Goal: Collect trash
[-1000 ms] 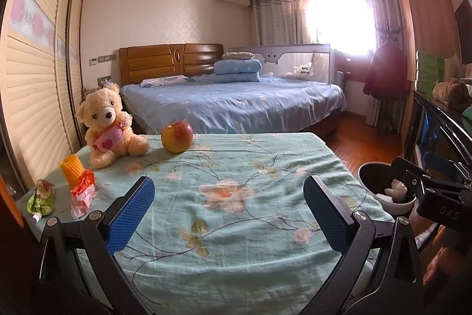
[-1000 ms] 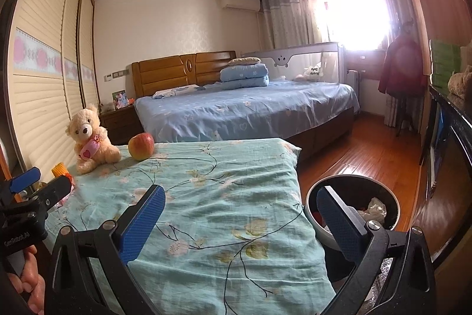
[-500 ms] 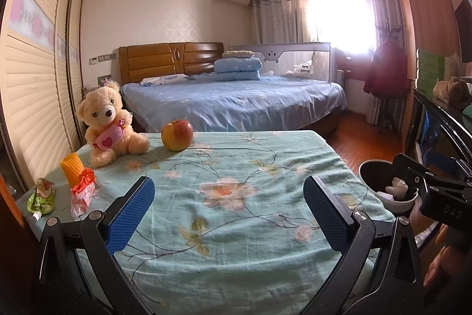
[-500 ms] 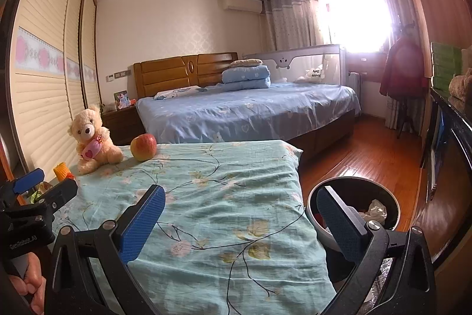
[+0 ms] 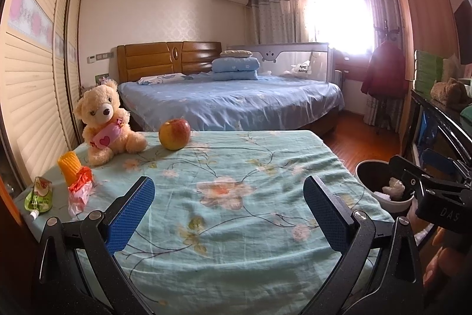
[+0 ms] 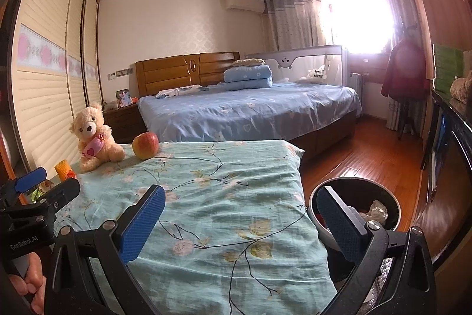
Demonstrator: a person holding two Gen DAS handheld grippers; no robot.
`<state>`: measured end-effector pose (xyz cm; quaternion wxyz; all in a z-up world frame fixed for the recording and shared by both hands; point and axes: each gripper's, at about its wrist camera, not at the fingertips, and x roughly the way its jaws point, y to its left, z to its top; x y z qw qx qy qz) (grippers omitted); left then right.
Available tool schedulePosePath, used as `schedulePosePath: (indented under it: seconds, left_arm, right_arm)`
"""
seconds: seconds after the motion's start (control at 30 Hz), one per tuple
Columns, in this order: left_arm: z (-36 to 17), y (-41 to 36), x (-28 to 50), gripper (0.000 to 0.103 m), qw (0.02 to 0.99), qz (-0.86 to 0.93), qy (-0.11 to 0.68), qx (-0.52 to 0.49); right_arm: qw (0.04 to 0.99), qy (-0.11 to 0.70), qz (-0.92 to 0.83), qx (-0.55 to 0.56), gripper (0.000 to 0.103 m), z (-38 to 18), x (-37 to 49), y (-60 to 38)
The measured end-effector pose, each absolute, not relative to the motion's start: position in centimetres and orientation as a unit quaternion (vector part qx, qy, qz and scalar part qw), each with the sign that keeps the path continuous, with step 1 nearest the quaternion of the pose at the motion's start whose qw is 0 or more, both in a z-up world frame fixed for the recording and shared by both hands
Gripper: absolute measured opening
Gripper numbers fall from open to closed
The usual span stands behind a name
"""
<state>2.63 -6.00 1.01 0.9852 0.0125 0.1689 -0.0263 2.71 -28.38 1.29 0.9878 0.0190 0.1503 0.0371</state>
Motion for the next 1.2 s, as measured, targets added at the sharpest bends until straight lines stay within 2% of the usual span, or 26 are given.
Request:
schedulePosePath:
  seconds: [1.2]
  left_arm:
    - [0.82,-6.11,2.79,0.103,0.984,-0.027,0.177,0.012]
  right_arm:
    - [0.987,0.156,0.041,0.017,0.103,1.00,2.72,-28.25]
